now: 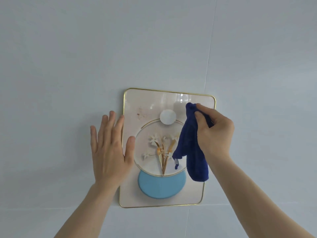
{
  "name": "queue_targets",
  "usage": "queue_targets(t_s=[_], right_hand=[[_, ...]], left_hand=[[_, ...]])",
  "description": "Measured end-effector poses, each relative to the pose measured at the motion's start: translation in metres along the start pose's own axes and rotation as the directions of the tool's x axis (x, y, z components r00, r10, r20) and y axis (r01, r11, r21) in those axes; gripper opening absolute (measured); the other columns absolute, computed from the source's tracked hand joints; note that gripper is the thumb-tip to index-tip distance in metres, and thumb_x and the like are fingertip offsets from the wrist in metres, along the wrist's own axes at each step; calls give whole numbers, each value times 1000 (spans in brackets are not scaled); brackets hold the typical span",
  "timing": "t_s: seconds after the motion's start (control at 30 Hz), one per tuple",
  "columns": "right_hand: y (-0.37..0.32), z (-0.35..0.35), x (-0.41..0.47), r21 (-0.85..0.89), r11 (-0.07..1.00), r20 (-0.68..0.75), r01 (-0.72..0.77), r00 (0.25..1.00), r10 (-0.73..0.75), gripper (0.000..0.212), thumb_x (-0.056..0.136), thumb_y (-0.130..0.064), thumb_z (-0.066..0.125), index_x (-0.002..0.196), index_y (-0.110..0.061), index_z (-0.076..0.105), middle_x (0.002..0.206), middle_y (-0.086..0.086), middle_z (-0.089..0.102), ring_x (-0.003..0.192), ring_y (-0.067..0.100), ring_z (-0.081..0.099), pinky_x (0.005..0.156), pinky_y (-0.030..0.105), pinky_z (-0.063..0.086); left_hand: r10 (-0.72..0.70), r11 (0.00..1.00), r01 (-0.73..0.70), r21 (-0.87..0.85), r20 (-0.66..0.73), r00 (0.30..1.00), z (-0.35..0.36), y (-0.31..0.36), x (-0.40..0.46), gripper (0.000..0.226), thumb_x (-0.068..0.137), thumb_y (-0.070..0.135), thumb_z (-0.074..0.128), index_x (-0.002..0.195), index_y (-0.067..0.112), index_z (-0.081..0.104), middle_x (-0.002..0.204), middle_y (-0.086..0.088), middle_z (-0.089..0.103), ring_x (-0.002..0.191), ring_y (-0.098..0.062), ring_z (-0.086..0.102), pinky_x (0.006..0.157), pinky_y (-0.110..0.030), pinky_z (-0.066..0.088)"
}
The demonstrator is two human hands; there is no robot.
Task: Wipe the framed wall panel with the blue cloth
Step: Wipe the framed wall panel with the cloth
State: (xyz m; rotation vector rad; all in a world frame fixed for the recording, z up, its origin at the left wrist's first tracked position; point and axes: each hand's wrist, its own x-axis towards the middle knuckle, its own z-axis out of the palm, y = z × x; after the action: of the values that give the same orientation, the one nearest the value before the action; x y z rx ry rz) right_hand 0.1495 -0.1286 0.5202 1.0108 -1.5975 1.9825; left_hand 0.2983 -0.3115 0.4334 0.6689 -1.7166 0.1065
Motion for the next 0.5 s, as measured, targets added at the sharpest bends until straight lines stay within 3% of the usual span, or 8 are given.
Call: queue_targets(t_s=[0.1,0.2,0.27,0.4,0.5], right_hand=[[-17,39,5,42,984,-26,172,985,-171,31,99,-2,63,115,-21,81,124,-12,77,119,-5,68,106,9,48],[-14,76,13,-41,922,0,384,923,-384,29,100,-1,64,120,-14,80,135,0,75,135,11,64,117,24,47],[-4,98,19,-135,855,33,500,865,-501,29,100,0,63,121,-10,79,137,6,73,138,21,62,118,23,45],[20,125,25,-238,775,88,585,808,-583,31,100,-2,59,124,-8,77,143,9,69,142,31,58,117,3,28],[36,138,21,-343,665,120,663,733,-669,34,106,-9,54,136,-8,69,153,11,60,151,31,46,122,13,30]], left_hand=[[43,997,-43,63,-2,999,8,-9,9,65,105,51,32,163,23,26,174,-5,21,162,-26,17,132,-54,4],[91,990,-91,107,7,996,21,-15,18,68,105,55,28,165,24,19,175,-4,16,163,-25,12,132,-55,3],[106,987,-107,121,10,994,32,-19,22,68,105,55,27,165,25,18,175,-3,14,163,-24,11,132,-54,4],[91,992,-89,86,-15,996,51,-27,24,62,108,48,17,165,25,19,174,-2,18,163,-23,10,131,-57,9],[109,991,-107,82,-28,994,63,-35,24,59,109,43,13,166,25,17,175,-1,16,163,-23,8,131,-58,9]])
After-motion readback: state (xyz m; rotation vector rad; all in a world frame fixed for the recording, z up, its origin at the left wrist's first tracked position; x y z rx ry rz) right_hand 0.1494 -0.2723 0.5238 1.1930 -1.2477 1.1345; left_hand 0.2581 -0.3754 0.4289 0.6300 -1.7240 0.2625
